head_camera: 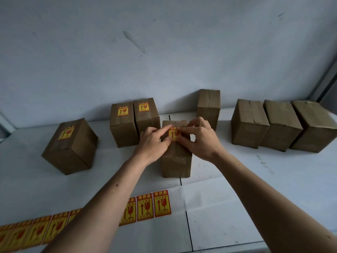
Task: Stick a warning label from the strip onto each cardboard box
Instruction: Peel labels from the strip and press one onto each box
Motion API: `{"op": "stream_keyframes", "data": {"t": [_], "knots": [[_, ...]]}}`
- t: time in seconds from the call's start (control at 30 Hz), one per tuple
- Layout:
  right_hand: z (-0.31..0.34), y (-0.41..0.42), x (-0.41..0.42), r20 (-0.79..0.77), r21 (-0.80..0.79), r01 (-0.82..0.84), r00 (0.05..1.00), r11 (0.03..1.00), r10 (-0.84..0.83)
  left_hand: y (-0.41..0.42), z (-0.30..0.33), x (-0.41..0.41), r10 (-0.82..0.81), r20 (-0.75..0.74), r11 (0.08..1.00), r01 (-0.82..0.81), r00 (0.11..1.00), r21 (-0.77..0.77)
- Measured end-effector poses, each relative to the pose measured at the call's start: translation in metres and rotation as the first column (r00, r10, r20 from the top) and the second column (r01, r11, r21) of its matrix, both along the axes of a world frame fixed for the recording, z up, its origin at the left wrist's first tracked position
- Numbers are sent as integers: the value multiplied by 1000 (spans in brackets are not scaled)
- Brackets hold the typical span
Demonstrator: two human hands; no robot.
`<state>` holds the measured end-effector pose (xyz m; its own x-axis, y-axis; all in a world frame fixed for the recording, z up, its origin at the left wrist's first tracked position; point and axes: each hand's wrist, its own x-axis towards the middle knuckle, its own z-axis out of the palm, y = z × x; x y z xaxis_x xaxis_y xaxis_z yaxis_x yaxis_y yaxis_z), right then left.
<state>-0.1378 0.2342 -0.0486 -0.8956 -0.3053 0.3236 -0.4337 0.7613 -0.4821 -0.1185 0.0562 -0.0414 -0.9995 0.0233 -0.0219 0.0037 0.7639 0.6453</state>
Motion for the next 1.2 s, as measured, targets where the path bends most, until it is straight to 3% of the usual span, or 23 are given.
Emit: {"op": "stream_keyframes", "data": {"t": [0.1,0.3,0.43,0.53,0.6,0.73,0.83,0.97,1.07,1.2], "knots": [[0,7,7,48,-49,-80,995,996,82,-2,-1,4,14,-13,1000,-14,1000,-7],[-1,23,20,124,-13,-212,969,977,212,-2,7,15,45,-244,999,-50,969,-17],[-1,28,20,20,-33,-133,991,991,134,8,11,13,-76,-164,996,66,984,-62],[-1,27,11,-29,-47,-54,998,997,53,10,18,8,-165,-61,967,149,984,-206],[1,27,-1,-22,-62,7,1000,998,-8,12,24,2,-200,-86,907,151,976,-394],[8,16,-32,-5,-83,79,997,993,-79,12,32,-24,-304,-150,688,108,941,-718],[6,4,-57,-2,-93,92,996,991,-92,10,35,-50,-289,-90,577,98,953,-811],[5,-4,-84,18,-3,38,999,999,-38,8,39,-79,-203,-10,513,97,979,-853],[9,5,-95,25,116,2,1000,993,-5,14,42,-93,-167,-5,506,81,986,-859],[24,38,-105,-50,61,221,975,973,-218,45,44,-107,-325,-211,606,32,922,-795]]}}
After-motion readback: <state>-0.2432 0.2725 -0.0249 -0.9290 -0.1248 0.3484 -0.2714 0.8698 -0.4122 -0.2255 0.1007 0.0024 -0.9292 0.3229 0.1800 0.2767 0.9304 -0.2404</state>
